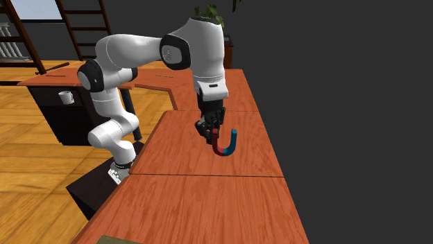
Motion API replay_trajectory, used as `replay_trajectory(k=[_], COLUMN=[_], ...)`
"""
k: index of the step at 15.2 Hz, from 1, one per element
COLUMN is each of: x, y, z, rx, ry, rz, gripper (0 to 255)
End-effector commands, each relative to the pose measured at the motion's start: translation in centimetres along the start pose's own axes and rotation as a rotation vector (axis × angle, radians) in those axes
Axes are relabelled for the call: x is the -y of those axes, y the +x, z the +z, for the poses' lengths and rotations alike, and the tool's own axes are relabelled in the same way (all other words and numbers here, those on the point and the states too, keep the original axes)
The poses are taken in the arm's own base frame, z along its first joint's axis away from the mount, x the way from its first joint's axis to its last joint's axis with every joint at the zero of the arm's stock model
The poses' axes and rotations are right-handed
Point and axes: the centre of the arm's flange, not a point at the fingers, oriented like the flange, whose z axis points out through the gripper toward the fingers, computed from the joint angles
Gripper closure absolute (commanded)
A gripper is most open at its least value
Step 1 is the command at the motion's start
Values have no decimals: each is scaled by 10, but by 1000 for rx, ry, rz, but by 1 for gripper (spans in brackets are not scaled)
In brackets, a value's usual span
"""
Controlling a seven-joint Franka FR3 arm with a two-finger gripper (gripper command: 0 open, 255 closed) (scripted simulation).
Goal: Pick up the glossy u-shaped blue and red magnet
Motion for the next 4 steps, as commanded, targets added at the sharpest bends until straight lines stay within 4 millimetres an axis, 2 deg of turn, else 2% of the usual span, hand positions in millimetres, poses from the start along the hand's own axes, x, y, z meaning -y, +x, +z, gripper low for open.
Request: replay_trajectory(k=[1, 4], x=[1, 1], y=[1, 1], z=[-10, -16], rx=[0, 0], ry=[0, 0], rz=[0, 0], gripper=[255, 255])
